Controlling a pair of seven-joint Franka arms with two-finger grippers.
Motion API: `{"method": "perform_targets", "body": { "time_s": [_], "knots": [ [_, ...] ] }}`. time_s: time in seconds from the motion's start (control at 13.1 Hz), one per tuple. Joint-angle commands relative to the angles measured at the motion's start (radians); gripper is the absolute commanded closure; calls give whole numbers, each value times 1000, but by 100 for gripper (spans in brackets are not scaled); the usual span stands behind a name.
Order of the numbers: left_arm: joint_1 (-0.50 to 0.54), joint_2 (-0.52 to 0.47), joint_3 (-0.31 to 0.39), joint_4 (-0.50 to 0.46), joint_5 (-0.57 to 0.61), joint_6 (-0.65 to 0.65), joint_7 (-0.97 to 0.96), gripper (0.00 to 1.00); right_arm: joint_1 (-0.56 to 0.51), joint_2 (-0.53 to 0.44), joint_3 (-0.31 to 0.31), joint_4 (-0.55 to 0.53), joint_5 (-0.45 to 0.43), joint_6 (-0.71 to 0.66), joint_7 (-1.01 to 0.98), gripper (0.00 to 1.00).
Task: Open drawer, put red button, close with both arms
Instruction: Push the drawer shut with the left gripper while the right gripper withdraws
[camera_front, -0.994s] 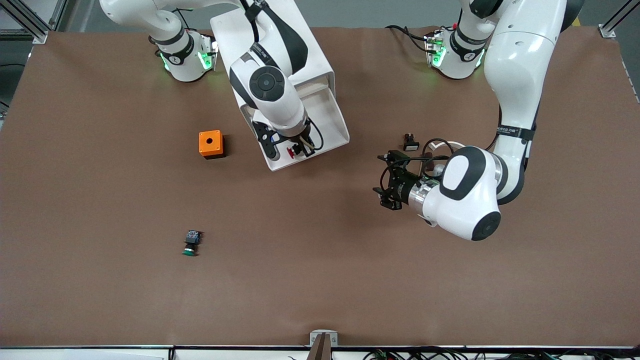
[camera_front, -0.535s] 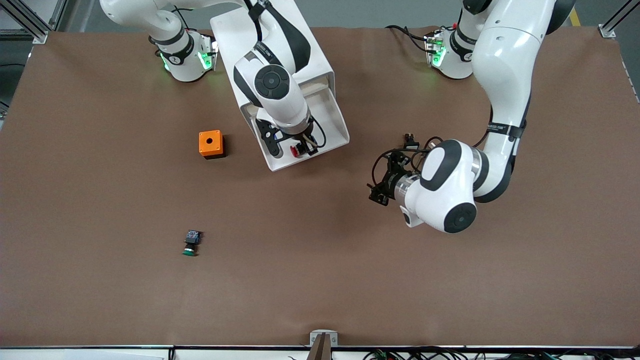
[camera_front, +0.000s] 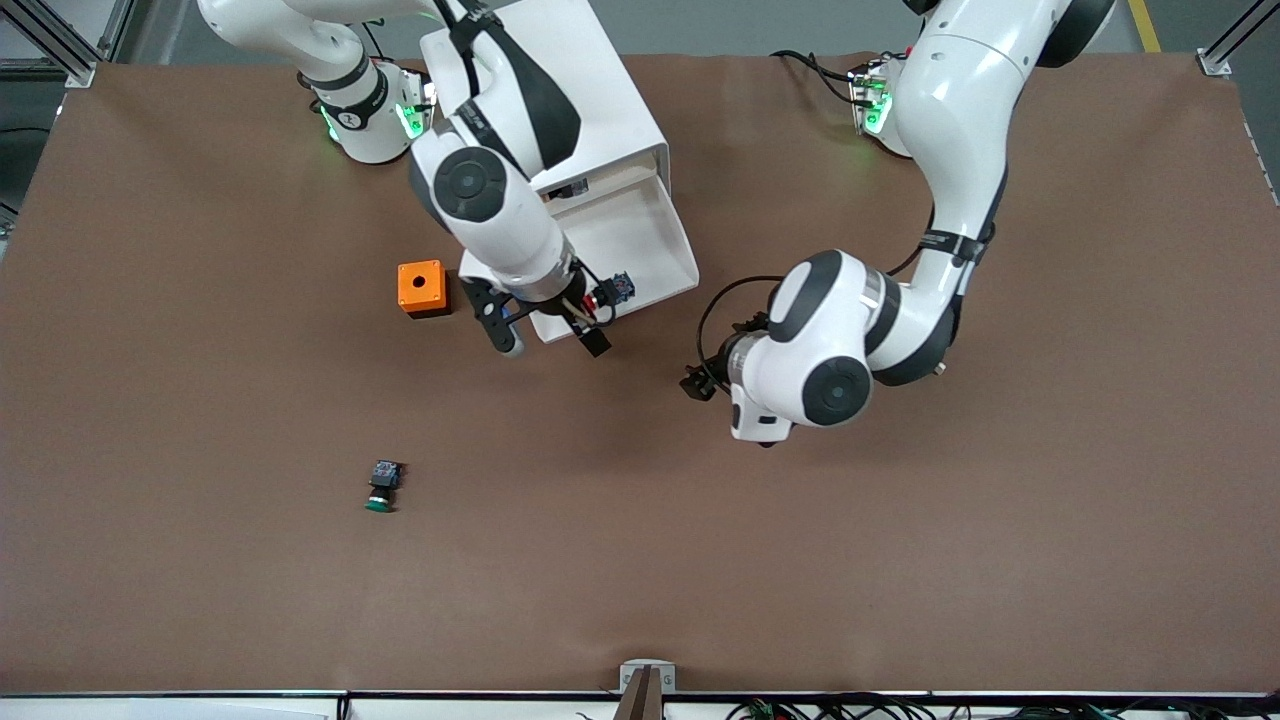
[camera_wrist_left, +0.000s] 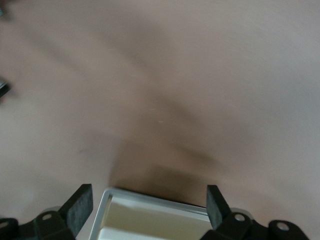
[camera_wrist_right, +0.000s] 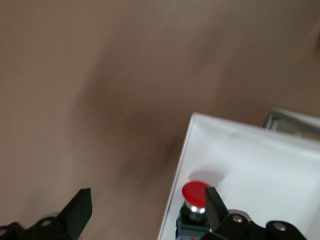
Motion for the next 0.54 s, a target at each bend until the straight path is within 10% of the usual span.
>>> {"method": "perform_targets", "body": {
  "time_s": [0.0, 0.46],
  "knots": [
    [-60, 14, 1, -15, 48, 127, 72, 0, -54, -47, -57, 28, -14, -87, -212, 0],
    [-159, 17, 1, -29, 51, 167, 126, 0, -279, -99, -92, 102, -13, -251, -535, 0]
  ]
}}
